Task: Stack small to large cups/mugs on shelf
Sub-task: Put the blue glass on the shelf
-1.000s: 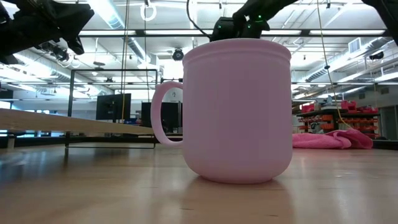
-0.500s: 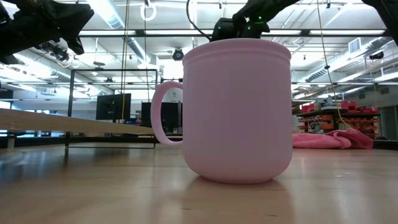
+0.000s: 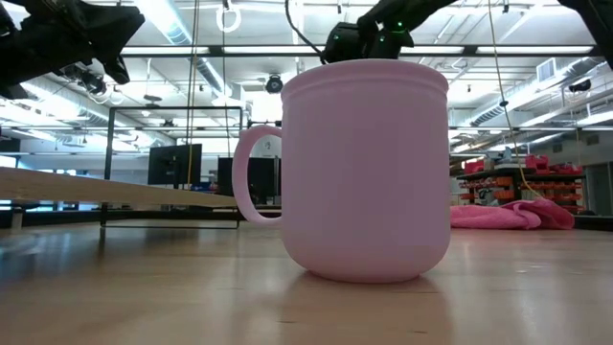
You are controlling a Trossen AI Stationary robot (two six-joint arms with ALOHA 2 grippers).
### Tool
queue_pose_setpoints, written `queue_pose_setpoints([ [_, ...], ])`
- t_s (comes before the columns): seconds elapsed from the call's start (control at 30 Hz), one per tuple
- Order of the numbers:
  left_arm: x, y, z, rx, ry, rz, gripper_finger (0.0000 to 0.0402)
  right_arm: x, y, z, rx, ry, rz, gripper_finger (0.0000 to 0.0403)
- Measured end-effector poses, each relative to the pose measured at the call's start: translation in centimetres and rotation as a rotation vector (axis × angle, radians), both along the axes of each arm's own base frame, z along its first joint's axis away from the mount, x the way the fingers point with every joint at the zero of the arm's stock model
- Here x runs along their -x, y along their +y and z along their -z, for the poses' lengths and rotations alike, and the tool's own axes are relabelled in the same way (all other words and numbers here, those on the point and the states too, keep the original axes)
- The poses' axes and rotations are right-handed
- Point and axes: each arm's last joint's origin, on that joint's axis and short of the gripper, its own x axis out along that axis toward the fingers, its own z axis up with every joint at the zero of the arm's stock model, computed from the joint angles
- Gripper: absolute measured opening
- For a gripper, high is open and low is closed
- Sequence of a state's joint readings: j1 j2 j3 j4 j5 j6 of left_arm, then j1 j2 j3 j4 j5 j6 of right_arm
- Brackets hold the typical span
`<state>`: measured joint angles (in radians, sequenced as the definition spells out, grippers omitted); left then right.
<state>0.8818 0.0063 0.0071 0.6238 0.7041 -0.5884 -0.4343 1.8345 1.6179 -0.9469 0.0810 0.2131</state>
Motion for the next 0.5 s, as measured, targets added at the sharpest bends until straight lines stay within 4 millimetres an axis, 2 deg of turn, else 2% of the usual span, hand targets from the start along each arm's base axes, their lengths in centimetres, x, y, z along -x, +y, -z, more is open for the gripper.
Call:
queue_pose_setpoints([
  [0.17, 0.0, 0.0, 0.0, 0.0, 0.0, 0.0, 0.0062, -0.9, 1.1, -2.1, 0.027, -0.055, -0.045, 0.0008],
  [0.3, 0.0, 0.0, 0.0, 0.0, 0.0, 0.0, 0.0057, -1.5, 2.7, -5.2, 0.042, -0.104, -0.089, 0.0007],
  [0.5, 0.0, 0.0, 0.0, 0.002, 0.0, 0.001, 0.0058, -1.8, 6.0, -10.9, 0.075, -0.22, -0.172, 0.0007],
])
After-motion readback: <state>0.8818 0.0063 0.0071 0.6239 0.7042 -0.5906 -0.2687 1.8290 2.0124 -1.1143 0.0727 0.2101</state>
